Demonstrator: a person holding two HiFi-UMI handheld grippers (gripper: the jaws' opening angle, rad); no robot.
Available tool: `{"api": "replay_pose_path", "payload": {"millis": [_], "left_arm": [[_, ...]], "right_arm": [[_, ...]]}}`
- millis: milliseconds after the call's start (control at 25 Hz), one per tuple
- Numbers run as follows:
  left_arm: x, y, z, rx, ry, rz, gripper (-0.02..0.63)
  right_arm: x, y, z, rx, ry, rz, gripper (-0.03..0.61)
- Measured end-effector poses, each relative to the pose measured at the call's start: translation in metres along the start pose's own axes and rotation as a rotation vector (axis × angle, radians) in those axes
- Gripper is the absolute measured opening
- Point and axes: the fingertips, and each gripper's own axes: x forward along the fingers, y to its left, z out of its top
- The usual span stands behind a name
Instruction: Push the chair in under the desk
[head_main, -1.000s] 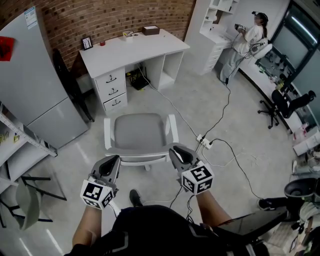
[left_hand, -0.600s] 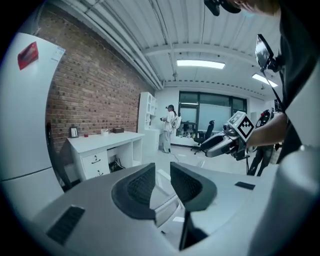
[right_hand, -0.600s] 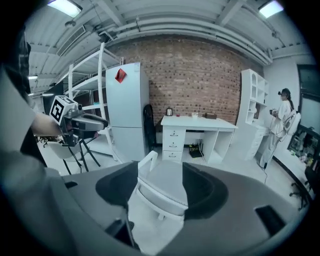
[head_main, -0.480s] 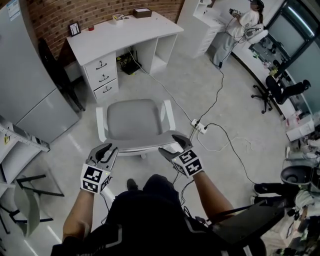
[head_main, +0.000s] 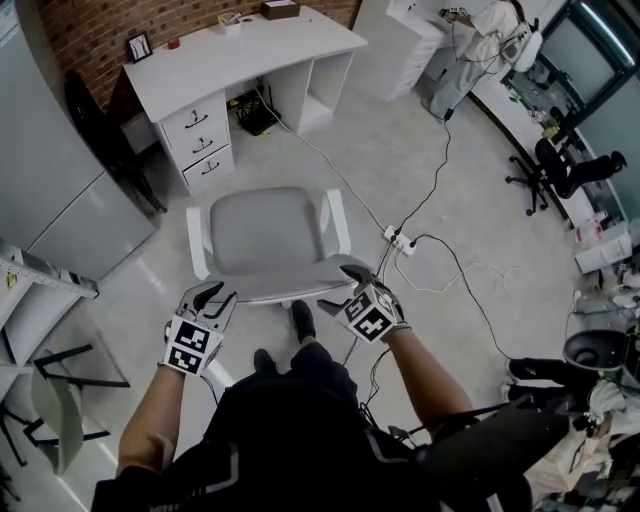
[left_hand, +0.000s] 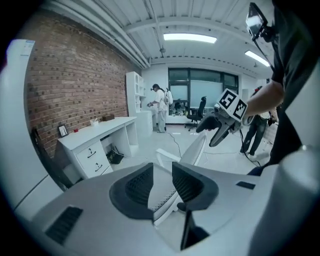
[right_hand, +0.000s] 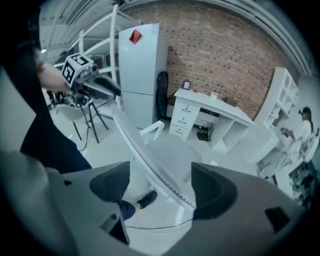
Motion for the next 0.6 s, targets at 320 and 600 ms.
{"api": "replay_pose_path", "payload": {"millis": [320, 600], "left_arm": [[0.016, -0.010, -0.027, 0.241, 0.221, -0.091, 0.202], [0.026, -0.010, -0.062, 0.502, 0.463, -0.130, 0.207]], "right_arm": [[0.025, 0.004, -0.009, -0.408, 0.140, -0.030, 0.242], [0.042, 0.014, -0.015, -0.593, 0.203, -0.020, 0.166]]}}
